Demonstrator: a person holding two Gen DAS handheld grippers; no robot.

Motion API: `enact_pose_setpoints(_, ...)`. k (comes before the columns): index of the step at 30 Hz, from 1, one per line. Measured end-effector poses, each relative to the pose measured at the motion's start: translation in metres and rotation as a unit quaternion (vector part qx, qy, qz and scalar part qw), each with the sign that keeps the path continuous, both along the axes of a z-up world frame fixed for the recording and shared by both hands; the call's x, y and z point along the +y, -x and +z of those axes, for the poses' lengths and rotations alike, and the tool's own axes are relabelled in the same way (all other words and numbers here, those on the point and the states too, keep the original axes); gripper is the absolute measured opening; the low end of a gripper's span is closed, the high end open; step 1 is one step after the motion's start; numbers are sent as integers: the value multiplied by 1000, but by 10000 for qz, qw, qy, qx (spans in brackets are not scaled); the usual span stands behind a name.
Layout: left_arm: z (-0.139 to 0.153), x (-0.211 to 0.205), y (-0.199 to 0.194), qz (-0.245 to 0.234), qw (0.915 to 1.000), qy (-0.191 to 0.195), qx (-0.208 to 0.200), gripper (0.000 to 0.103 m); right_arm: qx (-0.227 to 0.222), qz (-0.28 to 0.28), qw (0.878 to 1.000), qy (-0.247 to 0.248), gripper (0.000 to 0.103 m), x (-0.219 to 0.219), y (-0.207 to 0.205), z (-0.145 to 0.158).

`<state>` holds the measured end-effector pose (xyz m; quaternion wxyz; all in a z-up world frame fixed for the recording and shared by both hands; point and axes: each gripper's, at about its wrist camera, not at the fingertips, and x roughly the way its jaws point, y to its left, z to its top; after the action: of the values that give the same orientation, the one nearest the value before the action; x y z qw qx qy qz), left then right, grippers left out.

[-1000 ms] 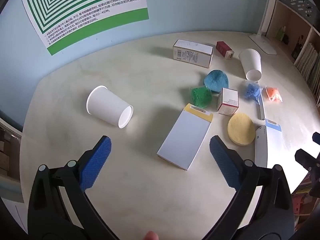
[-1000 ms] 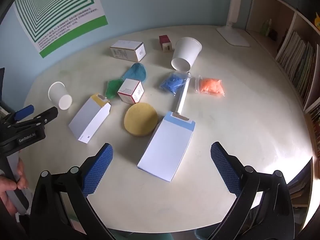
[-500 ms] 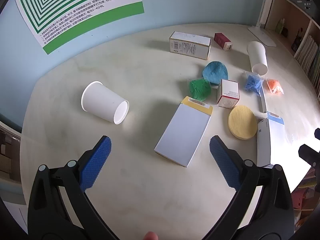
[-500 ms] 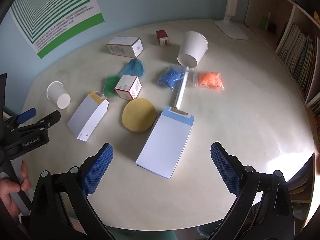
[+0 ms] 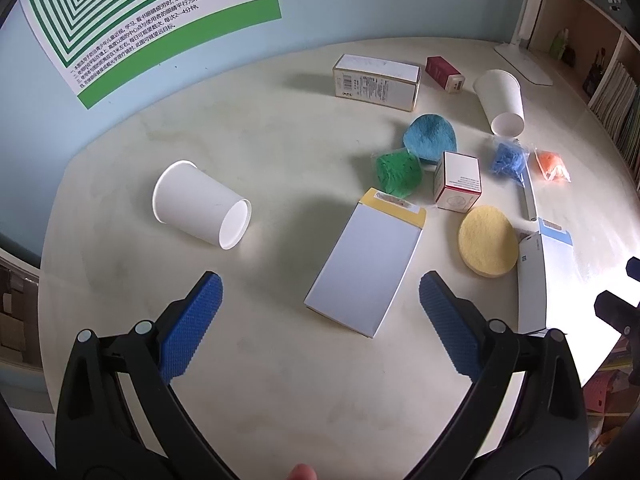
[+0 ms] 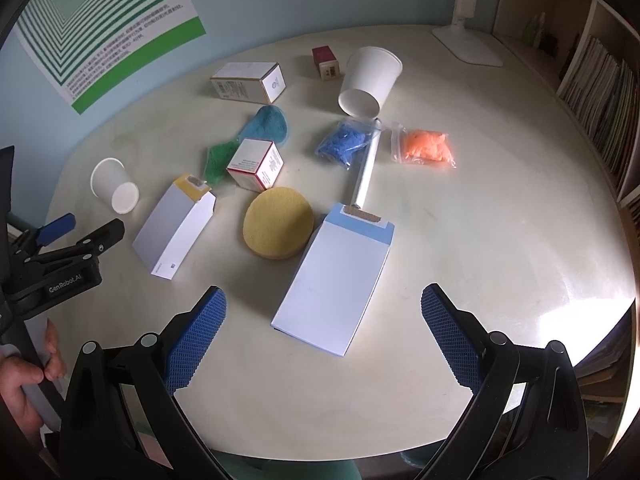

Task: Collect trash
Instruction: 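Move the left tool toward the yellow-ended white box while the right tool approaches the blue-ended box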

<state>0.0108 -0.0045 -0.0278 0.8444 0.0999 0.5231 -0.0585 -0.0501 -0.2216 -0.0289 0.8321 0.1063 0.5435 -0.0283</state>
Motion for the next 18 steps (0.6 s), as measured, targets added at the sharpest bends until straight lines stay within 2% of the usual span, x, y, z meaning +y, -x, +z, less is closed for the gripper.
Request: enact_pose_setpoints(18,-24,-6,-17,-323,9991,-89,277,96,437,-105,9989,-136,97,0,-17,-21)
